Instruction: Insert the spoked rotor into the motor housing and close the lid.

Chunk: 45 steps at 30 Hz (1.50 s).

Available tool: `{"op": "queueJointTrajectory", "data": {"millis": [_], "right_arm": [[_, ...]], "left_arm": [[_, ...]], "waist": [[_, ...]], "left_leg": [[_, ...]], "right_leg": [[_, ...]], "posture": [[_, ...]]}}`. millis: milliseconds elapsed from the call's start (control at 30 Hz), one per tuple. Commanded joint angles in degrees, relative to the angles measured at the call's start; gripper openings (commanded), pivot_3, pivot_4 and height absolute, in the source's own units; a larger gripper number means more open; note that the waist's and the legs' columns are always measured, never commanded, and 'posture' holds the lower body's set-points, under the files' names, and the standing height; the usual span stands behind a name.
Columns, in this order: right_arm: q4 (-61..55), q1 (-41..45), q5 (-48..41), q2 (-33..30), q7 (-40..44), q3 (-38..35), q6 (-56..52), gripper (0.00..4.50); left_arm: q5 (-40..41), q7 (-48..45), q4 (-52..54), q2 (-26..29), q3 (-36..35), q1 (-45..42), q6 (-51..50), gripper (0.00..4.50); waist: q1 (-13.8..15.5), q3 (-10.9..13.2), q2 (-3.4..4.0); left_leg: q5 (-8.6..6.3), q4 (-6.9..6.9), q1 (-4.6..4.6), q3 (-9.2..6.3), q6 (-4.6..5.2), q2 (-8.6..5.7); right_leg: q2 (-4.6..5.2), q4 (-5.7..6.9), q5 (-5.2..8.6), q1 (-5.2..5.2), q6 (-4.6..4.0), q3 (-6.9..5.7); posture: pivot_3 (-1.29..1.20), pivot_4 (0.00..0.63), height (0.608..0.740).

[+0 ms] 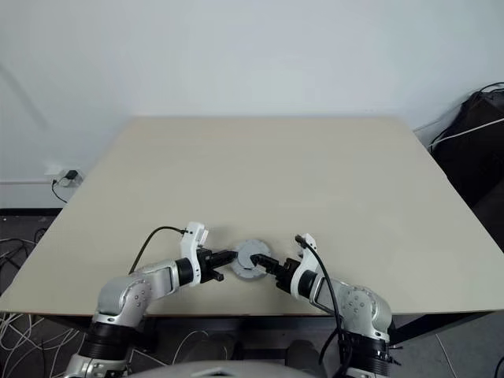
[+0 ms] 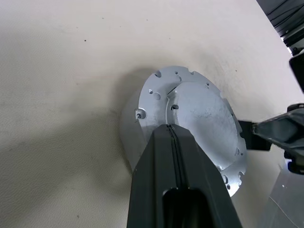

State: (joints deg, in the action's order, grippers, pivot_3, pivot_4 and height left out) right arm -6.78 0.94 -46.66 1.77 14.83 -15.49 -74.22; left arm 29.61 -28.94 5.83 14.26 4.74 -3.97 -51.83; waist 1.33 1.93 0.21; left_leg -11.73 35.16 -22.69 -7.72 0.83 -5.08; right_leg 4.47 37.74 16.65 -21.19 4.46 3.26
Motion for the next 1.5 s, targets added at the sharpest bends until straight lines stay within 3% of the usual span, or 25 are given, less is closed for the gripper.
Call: {"op": "queueJointTrajectory", "data": {"millis": [33,233,633,733,1033,1500], "right_arm": [[1.21,1.53,-4.31,3.41,-0.6,-1.87,-1.92,4.48],[6.1,2.62,-4.87,6.98,-4.78,-4.66,1.24,4.48],[4.26,2.62,-11.81,8.47,-7.74,-1.11,2.03,4.48],[4.16,2.26,-12.57,8.12,-8.41,-0.48,1.97,3.82],[2.7,1.45,-15.31,6.23,-9.25,-0.14,0.16,1.18],[1.79,-0.23,-16.16,5.17,-10.47,0.88,-3.45,1.18]], "left_arm": [[-0.53,-0.19,0.1,0.0,1.62,0.44,-0.72,0.0],[-0.65,-0.19,0.07,-0.06,1.6,0.64,-0.61,0.0],[-0.9,-0.09,0.33,-0.05,1.56,1.03,-0.63,0.0],[-0.95,-0.07,0.38,-0.12,1.55,1.14,-0.6,0.0],[-1.44,-0.4,0.02,-0.29,1.05,1.04,-0.21,0.0],[-1.7,-0.53,-0.27,-0.77,0.47,1.25,0.27,0.0]], "waist": [[-0.23,0.0,0.01],[-0.6,-0.09,0.1],[-1.27,-0.13,0.24],[-1.33,-0.05,0.34],[-1.64,0.03,0.43],[-2.01,0.09,0.46]], "left_leg": [[0.0,0.0,0.0,0.0,0.0,0.01],[0.0,0.0,0.01,0.0,0.0,0.01],[0.0,0.0,0.01,-0.02,0.0,0.03],[0.0,0.0,-0.02,-0.02,0.0,0.03],[0.0,-0.04,-0.2,-0.01,0.0,0.01],[0.0,-0.09,-0.22,-0.01,0.0,0.02]], "right_leg": [[0.0,0.0,0.0,0.0,0.0,0.0],[0.03,-0.01,0.0,0.02,0.0,0.01],[0.12,-0.01,0.0,0.02,0.01,0.02],[0.13,-0.01,0.0,0.0,0.01,0.02],[0.09,-0.01,0.0,-0.21,0.0,0.02],[0.1,-0.02,0.01,-0.25,0.0,0.04]], "posture": [[0.0,0.0,0.74],[0.0,0.0,0.74],[0.0,0.0,0.74],[0.0,0.0,0.74],[0.0,0.0,0.74],[0.0,0.0,0.74]]}}
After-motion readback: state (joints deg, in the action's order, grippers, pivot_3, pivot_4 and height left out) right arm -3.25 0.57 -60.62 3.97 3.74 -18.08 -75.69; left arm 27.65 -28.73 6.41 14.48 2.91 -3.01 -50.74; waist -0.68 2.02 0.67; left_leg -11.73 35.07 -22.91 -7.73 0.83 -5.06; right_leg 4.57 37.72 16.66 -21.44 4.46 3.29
